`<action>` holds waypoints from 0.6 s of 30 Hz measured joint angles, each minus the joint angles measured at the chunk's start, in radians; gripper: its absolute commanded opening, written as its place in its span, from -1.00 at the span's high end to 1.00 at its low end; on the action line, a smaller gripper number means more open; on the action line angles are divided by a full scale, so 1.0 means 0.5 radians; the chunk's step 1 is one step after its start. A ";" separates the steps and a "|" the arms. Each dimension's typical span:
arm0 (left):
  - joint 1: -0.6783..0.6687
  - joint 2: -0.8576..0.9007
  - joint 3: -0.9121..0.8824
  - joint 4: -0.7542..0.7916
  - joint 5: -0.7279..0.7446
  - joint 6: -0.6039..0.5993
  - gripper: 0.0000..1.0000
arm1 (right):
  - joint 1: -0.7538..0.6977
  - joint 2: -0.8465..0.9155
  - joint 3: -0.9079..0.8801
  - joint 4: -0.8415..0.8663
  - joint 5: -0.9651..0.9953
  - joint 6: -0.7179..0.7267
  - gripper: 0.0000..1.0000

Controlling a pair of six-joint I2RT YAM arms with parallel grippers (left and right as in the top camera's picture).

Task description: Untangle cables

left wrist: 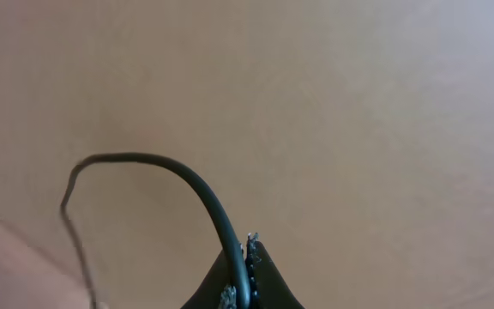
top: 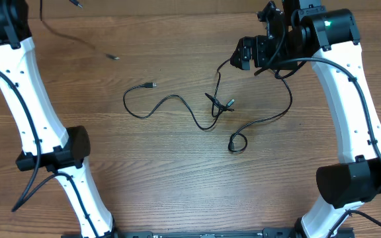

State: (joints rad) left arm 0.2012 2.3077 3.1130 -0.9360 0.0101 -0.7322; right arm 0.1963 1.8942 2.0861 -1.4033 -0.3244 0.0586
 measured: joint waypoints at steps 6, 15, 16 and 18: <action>0.150 0.140 0.000 -0.256 0.204 -0.043 0.91 | 0.000 -0.002 -0.038 0.044 0.000 0.001 -1.00; 0.413 0.464 0.000 -0.705 0.694 0.156 0.91 | 0.000 -0.002 -0.330 0.145 -0.024 0.001 -1.00; 0.440 0.504 0.000 -0.759 0.716 0.221 0.92 | 0.000 -0.002 -0.338 0.146 -0.030 0.001 -1.00; 0.477 0.561 0.000 -0.822 0.739 0.324 0.85 | 0.000 -0.002 -0.338 0.150 -0.039 0.000 -1.00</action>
State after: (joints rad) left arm 0.4397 2.5881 3.1130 -1.3468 0.3794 -0.5701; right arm 0.1963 1.8935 1.9171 -1.3285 -0.3439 0.0586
